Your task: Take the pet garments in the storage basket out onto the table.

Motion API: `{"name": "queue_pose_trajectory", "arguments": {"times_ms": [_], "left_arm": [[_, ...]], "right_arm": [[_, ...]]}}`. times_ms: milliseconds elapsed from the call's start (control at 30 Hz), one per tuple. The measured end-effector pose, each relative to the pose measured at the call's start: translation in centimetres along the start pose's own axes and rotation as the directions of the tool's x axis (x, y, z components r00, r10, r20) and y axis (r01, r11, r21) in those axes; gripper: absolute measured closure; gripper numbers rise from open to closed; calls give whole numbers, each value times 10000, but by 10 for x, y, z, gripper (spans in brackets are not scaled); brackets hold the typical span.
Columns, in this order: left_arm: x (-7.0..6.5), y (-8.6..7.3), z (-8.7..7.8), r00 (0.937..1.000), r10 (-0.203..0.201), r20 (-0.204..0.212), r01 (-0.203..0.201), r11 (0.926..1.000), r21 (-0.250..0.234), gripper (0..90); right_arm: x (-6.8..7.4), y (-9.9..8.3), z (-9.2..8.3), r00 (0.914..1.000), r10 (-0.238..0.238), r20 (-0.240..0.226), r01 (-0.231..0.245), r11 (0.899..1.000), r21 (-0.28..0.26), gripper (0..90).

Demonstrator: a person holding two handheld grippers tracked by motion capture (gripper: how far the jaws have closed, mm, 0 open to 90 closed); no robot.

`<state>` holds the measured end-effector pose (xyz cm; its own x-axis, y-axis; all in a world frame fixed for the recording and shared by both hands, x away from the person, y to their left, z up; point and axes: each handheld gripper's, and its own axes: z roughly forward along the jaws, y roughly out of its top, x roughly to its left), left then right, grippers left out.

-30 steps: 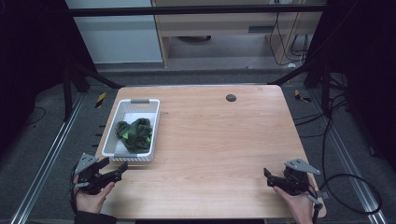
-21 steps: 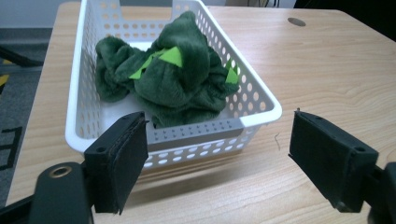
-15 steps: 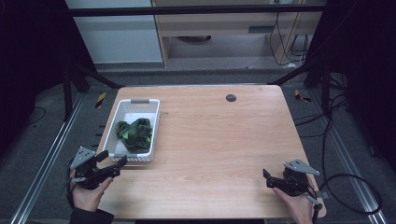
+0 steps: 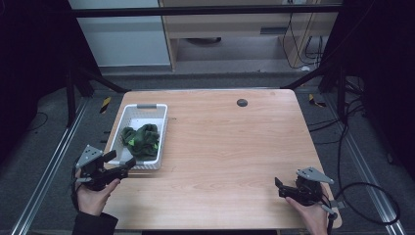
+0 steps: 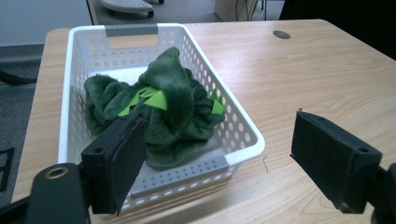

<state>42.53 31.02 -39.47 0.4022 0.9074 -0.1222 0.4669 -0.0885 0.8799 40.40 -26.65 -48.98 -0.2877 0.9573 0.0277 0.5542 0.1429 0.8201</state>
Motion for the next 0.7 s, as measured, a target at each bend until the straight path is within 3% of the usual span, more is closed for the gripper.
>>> {"name": "queue_pose_trajectory", "arguments": {"times_ms": [267,700], "left_arm": [[5,8,3,10000,-48,-31,48,10000,24,173],[12,18,21,9999,-83,-95,87,9991,410,170]], "right_arm": [[-1,0,0,10000,-27,-14,27,10000,-75,103],[0,0,1,9999,16,-148,-16,10000,-39,102]]}}
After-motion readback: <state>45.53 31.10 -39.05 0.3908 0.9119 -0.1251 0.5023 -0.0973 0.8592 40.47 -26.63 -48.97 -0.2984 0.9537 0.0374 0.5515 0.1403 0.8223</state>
